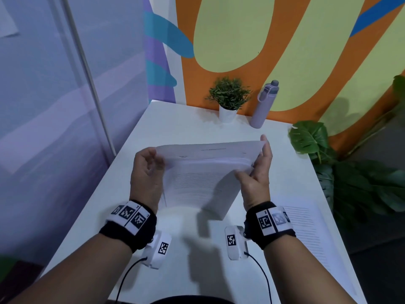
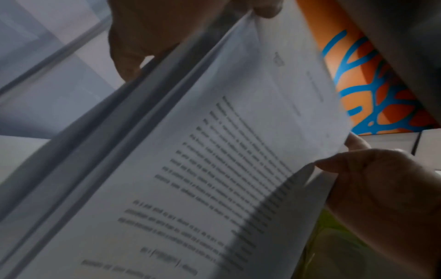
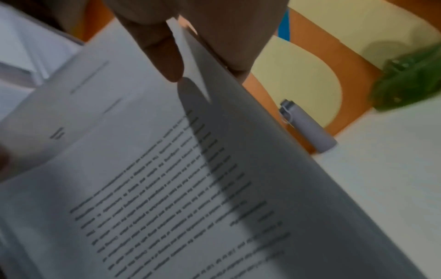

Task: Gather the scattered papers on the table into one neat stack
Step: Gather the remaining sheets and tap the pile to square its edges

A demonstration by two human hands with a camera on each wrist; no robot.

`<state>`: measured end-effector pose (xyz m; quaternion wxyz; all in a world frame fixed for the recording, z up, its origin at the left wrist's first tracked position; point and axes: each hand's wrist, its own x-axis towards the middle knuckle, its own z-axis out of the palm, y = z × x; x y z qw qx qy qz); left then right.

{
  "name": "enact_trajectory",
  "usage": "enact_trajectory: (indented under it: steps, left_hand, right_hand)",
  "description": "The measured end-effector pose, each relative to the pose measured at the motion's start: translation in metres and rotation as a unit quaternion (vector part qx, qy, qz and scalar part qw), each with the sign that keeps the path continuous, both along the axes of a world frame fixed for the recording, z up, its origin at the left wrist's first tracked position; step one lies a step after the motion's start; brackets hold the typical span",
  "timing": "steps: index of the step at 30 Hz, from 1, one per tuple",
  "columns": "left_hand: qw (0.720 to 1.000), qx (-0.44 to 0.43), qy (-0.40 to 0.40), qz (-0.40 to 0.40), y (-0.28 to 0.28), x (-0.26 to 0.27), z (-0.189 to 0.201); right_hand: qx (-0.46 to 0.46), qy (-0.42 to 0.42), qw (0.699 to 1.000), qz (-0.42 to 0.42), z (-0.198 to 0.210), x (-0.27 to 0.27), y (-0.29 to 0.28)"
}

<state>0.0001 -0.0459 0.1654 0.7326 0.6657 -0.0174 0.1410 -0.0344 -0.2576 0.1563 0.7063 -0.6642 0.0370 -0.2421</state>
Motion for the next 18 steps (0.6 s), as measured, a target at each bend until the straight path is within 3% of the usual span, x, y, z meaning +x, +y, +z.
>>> enact_trajectory:
  steps: [2, 5, 10, 14, 16, 18]
  left_hand:
    - [0.999, -0.008, -0.034, 0.008, -0.005, 0.002, 0.005]
    - [0.997, -0.001, -0.077, 0.032, -0.010, 0.004, 0.007]
    - [0.988, 0.073, -0.124, 0.056, -0.009, 0.006, 0.003]
    - [0.985, 0.092, -0.140, 0.034, -0.005, 0.009, -0.010]
    - [0.983, 0.104, -0.146, 0.037, -0.001, 0.010, -0.023]
    - [0.988, 0.086, -0.121, 0.039, 0.001, 0.009, -0.033]
  right_hand:
    - [-0.102, -0.033, 0.994, -0.018, 0.003, 0.003, -0.001]
    - [-0.254, -0.093, 0.959, -0.078, 0.004, 0.008, -0.002]
    - [-0.324, -0.131, 0.933, -0.090, 0.005, 0.009, -0.006]
    - [-0.277, -0.080, 0.956, -0.046, 0.000, 0.007, -0.006]
    - [-0.158, -0.007, 0.987, -0.003, -0.003, 0.002, -0.001]
    - [-0.026, 0.063, 0.997, 0.020, -0.009, 0.001, 0.003]
